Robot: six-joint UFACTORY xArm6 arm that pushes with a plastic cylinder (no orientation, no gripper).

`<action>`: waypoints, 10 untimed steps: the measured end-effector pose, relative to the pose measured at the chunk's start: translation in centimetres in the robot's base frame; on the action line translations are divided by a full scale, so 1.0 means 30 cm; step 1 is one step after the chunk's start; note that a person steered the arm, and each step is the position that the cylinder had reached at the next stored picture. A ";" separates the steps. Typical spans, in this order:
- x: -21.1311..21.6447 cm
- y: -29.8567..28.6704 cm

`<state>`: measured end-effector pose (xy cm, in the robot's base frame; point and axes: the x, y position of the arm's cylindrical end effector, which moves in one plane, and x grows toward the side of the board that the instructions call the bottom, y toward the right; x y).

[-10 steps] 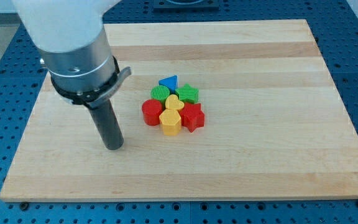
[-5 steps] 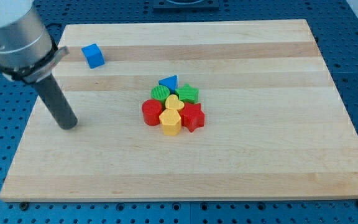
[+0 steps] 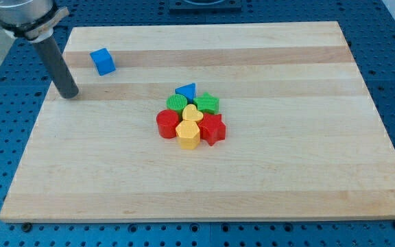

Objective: Push the blue cube closer to the green star

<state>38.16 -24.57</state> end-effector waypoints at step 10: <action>-0.331 0.320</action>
<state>28.21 -14.98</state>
